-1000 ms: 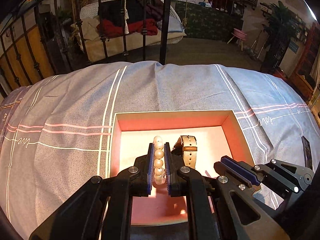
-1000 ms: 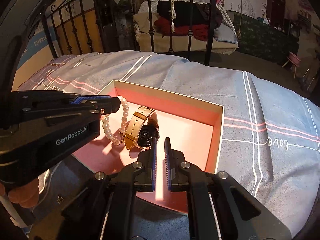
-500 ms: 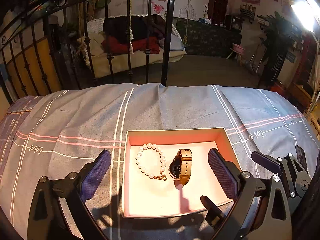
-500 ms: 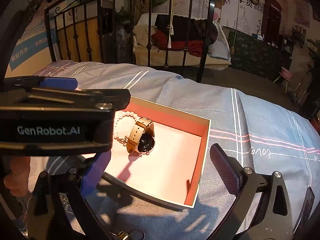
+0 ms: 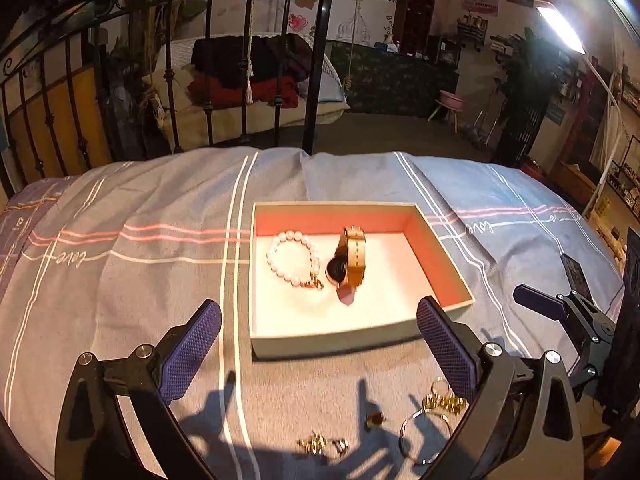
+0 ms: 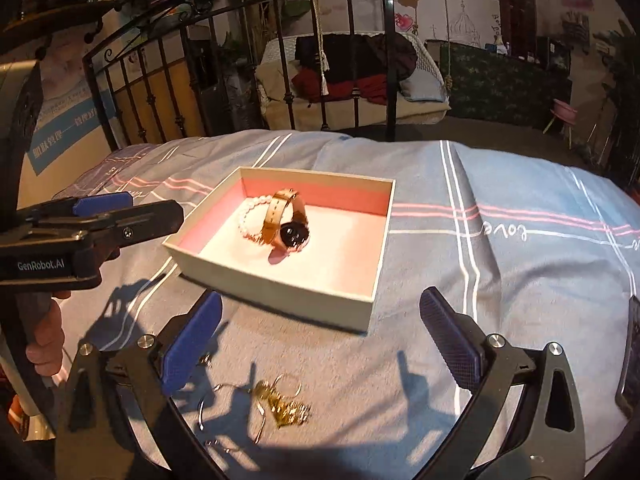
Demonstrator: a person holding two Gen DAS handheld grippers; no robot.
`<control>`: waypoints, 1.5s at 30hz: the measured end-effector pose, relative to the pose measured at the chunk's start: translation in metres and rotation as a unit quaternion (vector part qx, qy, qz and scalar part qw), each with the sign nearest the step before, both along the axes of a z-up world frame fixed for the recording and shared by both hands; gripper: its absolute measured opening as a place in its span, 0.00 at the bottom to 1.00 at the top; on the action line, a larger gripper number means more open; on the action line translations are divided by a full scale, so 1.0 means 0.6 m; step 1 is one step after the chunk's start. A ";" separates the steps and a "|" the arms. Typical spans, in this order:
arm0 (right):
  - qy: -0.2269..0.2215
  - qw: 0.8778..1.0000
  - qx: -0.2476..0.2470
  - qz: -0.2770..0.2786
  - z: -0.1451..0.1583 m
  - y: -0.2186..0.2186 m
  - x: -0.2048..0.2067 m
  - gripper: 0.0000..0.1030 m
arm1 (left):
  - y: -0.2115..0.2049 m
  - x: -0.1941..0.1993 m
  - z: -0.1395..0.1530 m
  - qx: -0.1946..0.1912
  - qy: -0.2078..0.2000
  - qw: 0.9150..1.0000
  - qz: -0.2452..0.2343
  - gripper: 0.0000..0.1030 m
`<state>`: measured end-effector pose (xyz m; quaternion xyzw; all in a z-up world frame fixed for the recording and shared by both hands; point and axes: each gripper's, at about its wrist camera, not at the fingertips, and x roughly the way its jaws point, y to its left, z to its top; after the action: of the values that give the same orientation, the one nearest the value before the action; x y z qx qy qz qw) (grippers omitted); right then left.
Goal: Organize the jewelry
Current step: 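Grasp the gold chain pendant with the left gripper while the right gripper approaches the silver bangle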
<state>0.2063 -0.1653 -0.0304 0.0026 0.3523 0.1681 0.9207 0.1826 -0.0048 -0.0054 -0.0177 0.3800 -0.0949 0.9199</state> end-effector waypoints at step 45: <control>0.085 0.994 -0.019 0.068 -0.089 0.069 -0.104 0.64 | 0.014 -0.059 -0.118 0.044 0.067 0.996 -0.024 0.22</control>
<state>0.1437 -0.1237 -0.0836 -0.0242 0.4316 0.2231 0.8737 0.1470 0.0038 -0.0762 0.0256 0.4450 -0.0984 0.8897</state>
